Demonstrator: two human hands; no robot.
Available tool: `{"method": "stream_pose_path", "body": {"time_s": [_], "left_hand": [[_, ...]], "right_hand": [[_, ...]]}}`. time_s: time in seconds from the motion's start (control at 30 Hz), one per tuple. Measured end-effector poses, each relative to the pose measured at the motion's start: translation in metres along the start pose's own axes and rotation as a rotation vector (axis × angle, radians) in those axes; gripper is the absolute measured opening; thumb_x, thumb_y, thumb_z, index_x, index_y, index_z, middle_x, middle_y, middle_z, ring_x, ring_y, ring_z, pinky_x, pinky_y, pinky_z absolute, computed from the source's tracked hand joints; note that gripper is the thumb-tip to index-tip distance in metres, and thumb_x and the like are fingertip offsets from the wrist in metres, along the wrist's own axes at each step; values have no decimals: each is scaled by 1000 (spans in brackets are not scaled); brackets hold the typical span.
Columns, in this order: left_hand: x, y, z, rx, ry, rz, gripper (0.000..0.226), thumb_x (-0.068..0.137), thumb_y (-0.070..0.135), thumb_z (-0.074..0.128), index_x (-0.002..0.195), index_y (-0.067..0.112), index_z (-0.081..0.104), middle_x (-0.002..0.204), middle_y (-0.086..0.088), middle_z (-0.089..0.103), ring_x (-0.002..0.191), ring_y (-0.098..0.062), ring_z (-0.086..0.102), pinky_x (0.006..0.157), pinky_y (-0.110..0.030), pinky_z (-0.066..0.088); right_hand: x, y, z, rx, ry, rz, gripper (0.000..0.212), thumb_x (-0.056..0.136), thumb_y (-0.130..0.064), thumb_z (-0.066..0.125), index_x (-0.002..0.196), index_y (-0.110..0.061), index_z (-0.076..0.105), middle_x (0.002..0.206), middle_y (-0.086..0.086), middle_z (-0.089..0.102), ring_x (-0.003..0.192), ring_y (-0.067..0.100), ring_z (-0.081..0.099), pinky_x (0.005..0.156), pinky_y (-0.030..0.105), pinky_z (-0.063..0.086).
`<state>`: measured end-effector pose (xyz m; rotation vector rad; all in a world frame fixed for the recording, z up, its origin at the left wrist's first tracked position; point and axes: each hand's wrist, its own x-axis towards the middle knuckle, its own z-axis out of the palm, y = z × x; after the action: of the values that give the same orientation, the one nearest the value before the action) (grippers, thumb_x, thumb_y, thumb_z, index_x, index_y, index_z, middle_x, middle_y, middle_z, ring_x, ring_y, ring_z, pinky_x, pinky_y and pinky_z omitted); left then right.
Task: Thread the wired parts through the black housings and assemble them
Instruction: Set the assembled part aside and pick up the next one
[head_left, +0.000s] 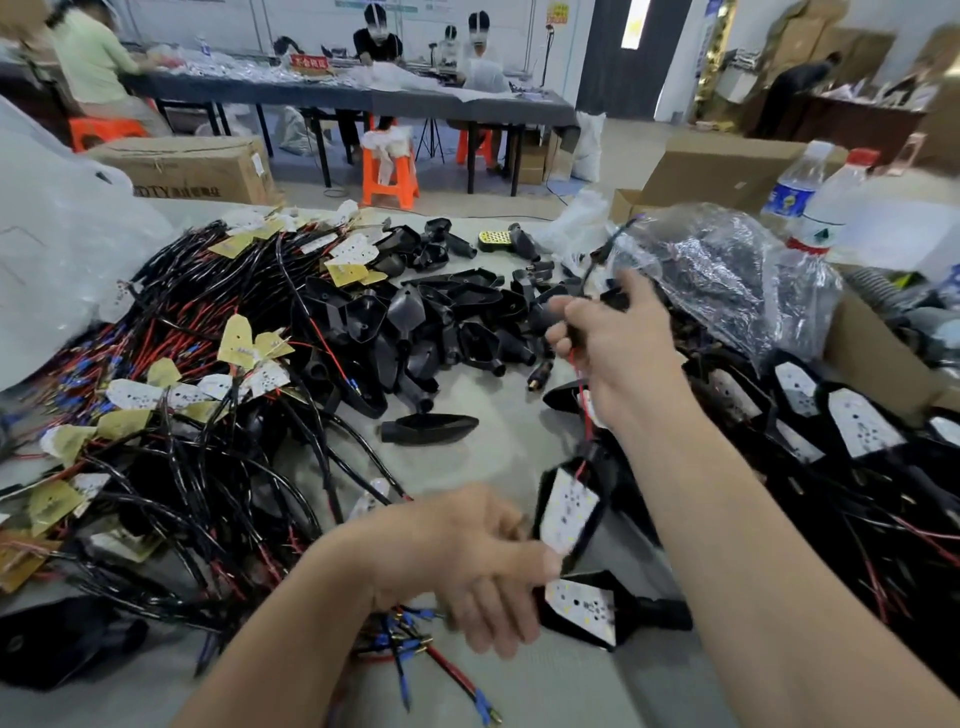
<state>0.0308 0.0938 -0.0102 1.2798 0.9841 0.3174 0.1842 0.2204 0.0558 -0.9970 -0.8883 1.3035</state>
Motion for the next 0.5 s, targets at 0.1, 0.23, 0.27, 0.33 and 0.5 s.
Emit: {"method": "stream_pose_path", "body": {"time_s": [0.1,0.23,0.27,0.33,0.5], "left_hand": [[-18,0,-11,41,-29,-19,27,89,41,71,74,19,67,75,-12,75,54,-17,69,46,-21,52],[-8,5,-26,-207,695,193,40,100,36,63,67,14,70,62,-6,69,45,-11,60,40,-19,44],[-2,6,-30,-331,858,237,36,103,32,61,74,12,72,68,-7,72,50,-12,64,43,-20,47],[6,5,-38,-482,1012,293,26,104,26,59,90,12,77,82,-6,78,65,-11,71,54,-21,56],[2,0,-49,-633,1040,403,26,104,18,58,91,17,80,89,-3,79,74,-8,72,63,-18,57]], "right_hand": [[-9,25,3,-83,-154,142,34,94,12,55,128,6,56,70,9,72,45,10,54,41,17,41],[-30,48,6,-171,-355,234,22,94,8,55,114,2,64,67,8,69,47,11,54,42,18,41],[-37,52,5,-180,-392,251,22,93,9,55,112,2,65,66,8,68,47,11,54,42,19,40],[-50,59,3,-230,-460,285,20,90,10,55,105,4,67,65,9,66,46,13,53,41,19,40],[-69,63,-3,-404,-591,309,16,88,12,55,97,2,63,61,11,65,43,16,56,39,22,42]]}}
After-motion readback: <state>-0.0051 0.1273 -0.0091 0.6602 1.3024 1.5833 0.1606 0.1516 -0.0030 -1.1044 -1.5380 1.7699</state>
